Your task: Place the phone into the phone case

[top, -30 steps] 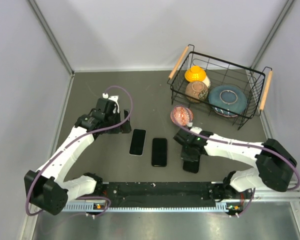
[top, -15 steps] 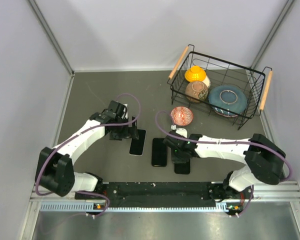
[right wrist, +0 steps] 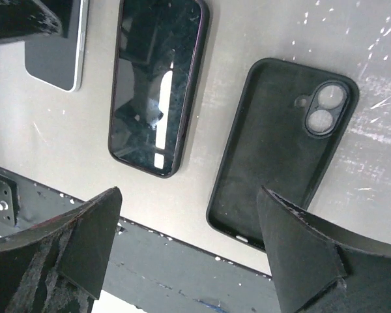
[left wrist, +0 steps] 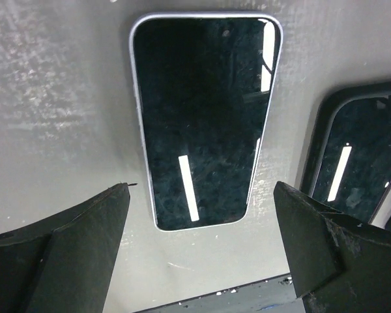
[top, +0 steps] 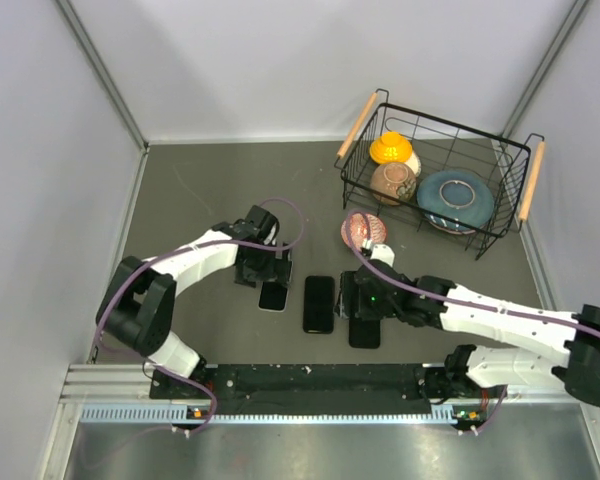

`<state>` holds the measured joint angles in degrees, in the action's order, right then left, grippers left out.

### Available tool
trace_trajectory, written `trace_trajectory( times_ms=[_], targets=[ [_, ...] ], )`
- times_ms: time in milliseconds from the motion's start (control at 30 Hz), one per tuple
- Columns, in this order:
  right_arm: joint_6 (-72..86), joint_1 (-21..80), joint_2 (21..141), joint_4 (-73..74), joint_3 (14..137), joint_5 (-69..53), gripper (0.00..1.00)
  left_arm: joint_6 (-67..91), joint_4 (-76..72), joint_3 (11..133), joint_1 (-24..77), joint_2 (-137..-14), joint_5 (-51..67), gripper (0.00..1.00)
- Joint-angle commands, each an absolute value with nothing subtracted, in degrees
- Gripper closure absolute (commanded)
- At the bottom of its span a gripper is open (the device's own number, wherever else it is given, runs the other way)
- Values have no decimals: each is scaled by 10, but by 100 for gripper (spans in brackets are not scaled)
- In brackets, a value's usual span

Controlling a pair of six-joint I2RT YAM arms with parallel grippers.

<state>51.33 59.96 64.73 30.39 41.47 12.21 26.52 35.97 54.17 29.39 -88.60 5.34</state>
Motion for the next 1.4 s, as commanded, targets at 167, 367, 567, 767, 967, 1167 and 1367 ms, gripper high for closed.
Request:
trace_trajectory(
  times_ms=[167,367,567,767,967,1167,1367],
  targets=[
    [516,599,544,280,367,180,13,279,355,600,340,-946,5,4],
    [519,584,505,279,343,175,13,279,369,611,347,-976,-27,7],
    [516,573,499,276,336,167,13,278,383,616,359,-996,-46,10],
    [515,569,507,271,336,157,13,275,391,616,366,-977,-51,7],
    [512,564,510,268,338,154,13,265,408,631,366,-948,-55,2],
    [507,562,516,264,340,147,13,259,413,633,365,-968,-71,2],
    [507,559,518,262,340,143,13,254,401,624,365,-990,-48,6]
  ],
)
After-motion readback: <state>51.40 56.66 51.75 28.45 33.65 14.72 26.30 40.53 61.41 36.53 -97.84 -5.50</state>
